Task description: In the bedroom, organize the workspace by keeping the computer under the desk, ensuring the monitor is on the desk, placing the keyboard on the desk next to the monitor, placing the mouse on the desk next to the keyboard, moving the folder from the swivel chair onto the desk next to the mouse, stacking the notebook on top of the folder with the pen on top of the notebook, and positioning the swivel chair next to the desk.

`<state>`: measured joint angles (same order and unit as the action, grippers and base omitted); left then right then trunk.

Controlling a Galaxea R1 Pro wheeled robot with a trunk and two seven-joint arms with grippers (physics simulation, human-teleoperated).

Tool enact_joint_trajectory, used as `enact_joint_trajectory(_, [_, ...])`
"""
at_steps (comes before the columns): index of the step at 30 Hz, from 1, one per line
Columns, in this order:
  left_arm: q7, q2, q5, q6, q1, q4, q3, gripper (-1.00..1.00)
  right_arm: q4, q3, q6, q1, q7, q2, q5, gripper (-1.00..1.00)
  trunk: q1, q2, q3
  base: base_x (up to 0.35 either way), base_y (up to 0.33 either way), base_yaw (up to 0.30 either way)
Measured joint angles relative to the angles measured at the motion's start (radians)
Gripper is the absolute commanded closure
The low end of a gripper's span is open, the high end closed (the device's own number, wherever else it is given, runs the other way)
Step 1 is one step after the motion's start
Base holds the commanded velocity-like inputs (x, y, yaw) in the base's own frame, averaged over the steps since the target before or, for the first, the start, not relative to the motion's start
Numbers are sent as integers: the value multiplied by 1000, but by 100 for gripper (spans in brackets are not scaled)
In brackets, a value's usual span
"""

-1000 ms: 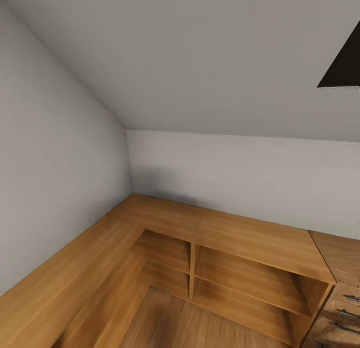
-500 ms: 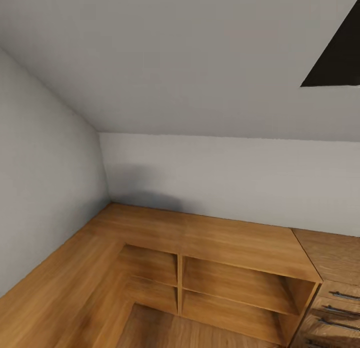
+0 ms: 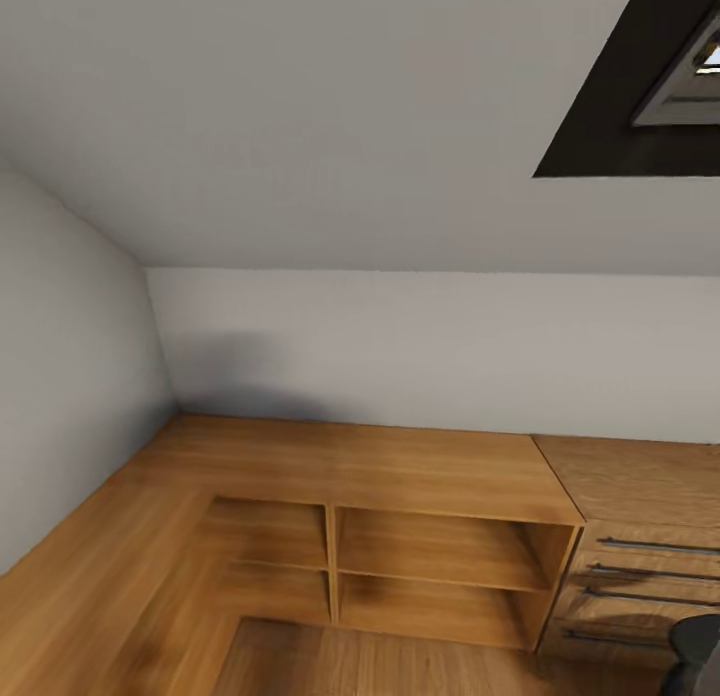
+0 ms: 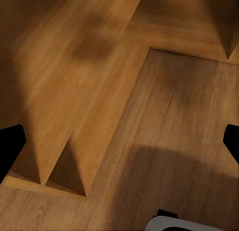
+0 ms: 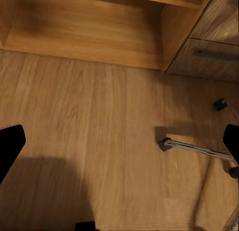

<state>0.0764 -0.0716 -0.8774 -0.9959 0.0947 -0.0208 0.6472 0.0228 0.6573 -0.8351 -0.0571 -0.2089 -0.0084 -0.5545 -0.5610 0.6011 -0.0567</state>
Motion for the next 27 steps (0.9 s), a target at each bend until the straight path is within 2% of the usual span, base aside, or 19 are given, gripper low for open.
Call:
enact_joint_trajectory(11, [0,0,1,3,0,0,1,-100,0,0,1,0,1,0,-19,-100,0,0,-9,-235,123,-269])
enact_joint_trajectory(27, [0,0,0,3,0,0,1,-100,-1,0,1,0,0,0,-18,-100,0,0,-22,-13,6,-261])
